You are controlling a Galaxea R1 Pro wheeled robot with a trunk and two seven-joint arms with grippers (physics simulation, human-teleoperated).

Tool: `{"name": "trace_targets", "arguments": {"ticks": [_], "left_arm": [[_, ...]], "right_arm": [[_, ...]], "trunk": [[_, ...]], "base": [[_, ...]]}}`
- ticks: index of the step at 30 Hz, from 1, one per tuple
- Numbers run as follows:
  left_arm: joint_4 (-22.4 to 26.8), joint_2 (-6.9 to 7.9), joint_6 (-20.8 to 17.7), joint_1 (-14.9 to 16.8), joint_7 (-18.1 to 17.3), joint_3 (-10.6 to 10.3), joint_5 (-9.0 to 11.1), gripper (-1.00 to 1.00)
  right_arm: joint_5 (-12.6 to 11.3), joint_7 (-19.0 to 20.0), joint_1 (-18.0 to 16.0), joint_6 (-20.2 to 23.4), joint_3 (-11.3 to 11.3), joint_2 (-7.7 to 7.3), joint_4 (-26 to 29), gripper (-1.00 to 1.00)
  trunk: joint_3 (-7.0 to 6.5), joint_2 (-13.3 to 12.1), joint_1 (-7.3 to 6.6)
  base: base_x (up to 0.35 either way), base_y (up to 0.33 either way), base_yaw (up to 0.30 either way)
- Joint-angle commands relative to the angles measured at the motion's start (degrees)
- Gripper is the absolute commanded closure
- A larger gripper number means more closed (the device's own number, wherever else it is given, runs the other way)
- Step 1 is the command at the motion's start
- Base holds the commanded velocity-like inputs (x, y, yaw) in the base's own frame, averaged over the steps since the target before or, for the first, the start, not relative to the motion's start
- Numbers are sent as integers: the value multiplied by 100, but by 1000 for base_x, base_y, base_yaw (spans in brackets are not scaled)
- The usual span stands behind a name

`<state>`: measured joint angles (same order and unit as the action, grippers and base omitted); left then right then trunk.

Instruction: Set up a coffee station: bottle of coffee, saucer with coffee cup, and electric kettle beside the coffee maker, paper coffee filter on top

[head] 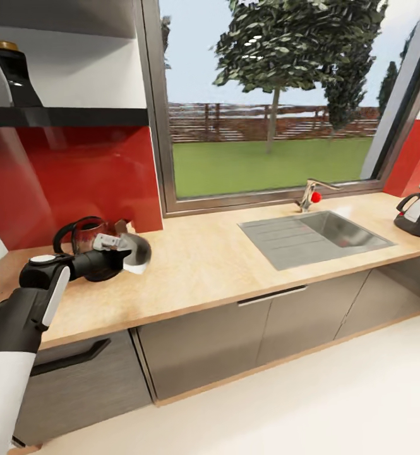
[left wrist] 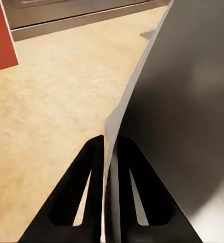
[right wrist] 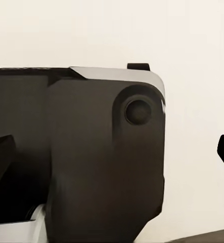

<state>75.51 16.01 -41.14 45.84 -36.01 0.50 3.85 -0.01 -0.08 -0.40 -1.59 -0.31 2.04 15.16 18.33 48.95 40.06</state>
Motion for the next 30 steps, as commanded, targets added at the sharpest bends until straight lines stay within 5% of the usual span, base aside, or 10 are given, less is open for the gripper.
{"name": "trace_targets", "arguments": {"ticks": [1,11,18,22,23,30], "left_arm": [[-8,-15,-34,0,-1,-32,24,100],[-37,-159,89,-169,-44,-146,98,100],[-9,-389,1399,-847,-61,-176,224,100],[59,-666,1707,-1081,-569,-490,241,100],[85,-717,1733,-1110,-1050,-551,267,100],[227,-739,1676,-1108,-1682,-589,692,100]], "right_arm": [[0,-1,-4,-17,-4,3,-4,-100],[1,-16,-4,-17,-11,7,-11,-100],[1,-18,-4,-24,-11,7,-19,-100],[1,-18,-4,-25,-12,10,-19,-100],[1,-18,-4,-25,-8,9,-19,-100],[1,-18,-4,-25,-4,10,-20,-100]], "trunk": [[-8,-37,-22],[-149,-438,-242],[-248,-718,-395],[-305,-879,-483],[-319,-919,-505],[-422,-1200,-659]], "base": [[0,0,-291],[0,0,-290],[0,0,-290],[0,0,-290],[0,0,-290],[0,0,-290]]}}
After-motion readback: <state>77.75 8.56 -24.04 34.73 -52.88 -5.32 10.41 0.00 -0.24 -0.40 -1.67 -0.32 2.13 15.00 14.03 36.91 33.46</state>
